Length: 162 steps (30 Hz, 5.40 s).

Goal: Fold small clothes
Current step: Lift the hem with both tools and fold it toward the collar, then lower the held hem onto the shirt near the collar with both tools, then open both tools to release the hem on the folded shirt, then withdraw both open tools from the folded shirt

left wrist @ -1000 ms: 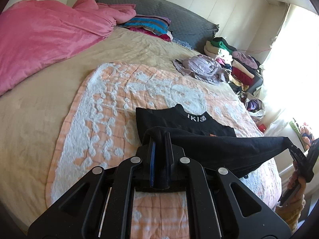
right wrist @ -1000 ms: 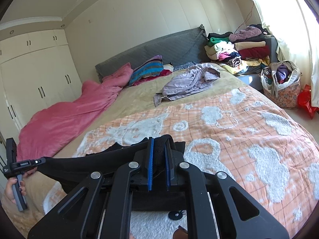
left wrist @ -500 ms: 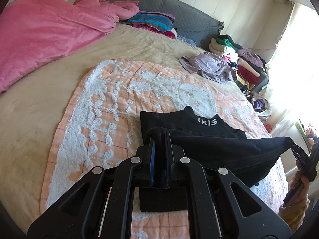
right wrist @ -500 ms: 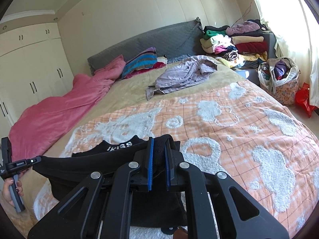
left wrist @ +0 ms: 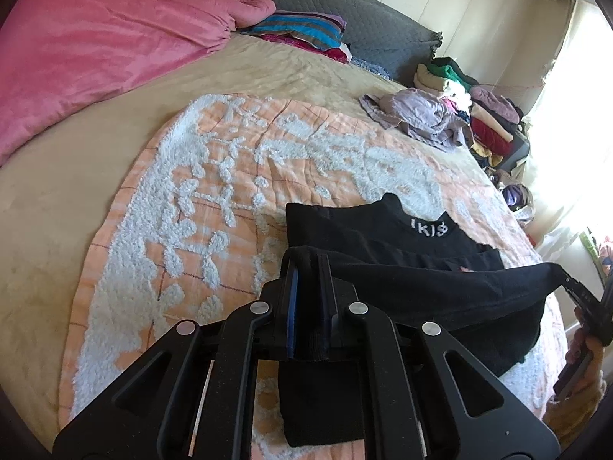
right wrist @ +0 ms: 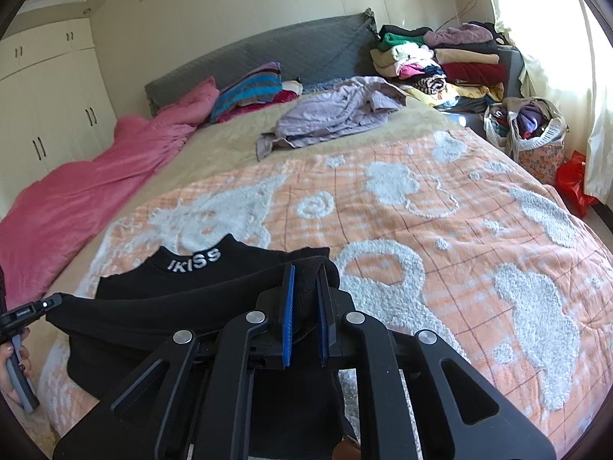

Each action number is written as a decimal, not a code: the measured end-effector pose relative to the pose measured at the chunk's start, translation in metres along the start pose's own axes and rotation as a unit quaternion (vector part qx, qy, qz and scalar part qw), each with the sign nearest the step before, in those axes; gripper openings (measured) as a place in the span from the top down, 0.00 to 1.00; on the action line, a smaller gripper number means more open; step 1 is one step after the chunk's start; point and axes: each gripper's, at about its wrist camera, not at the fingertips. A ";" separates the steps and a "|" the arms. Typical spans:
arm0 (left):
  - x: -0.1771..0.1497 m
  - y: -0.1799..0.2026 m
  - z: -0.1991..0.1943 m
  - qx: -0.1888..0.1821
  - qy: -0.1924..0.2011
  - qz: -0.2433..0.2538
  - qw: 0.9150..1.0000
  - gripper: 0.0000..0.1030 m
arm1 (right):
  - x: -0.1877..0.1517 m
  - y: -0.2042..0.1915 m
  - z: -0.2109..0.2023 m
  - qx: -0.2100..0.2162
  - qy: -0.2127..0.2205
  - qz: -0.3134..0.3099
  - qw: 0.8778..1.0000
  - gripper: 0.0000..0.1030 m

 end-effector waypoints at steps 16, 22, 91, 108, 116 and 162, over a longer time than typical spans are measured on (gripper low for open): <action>-0.022 0.004 -0.025 0.002 0.033 0.026 0.999 0.92 | -0.021 -0.012 -0.013 -0.027 0.007 -0.028 0.999 0.84; -0.043 0.028 -0.013 -0.010 0.002 0.064 0.998 0.92 | -0.045 -0.034 -0.005 -0.005 -0.033 -0.066 0.997 0.84; 0.037 -0.010 0.037 -0.031 0.017 0.031 0.999 0.96 | 0.038 -0.004 0.088 -0.018 -0.081 -0.024 0.996 0.92; 0.039 -0.015 0.075 0.032 -0.014 0.034 0.999 0.96 | 0.033 0.018 0.121 -0.018 -0.082 0.050 0.995 0.92; 0.036 -0.013 0.077 0.044 -0.017 0.043 0.998 0.94 | 0.030 0.012 0.123 -0.047 -0.082 0.033 0.995 0.92; -0.063 0.034 0.039 -0.003 -0.079 0.057 0.995 0.43 | -0.091 -0.037 0.026 -0.009 -0.101 -0.061 0.993 0.39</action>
Point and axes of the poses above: each gripper's, at about its wrist camera, not at the fingertips, and z roughly the way its jaws point, y to its right, x to its top, and after that the axes turned 9 degrees about -y, right-handed
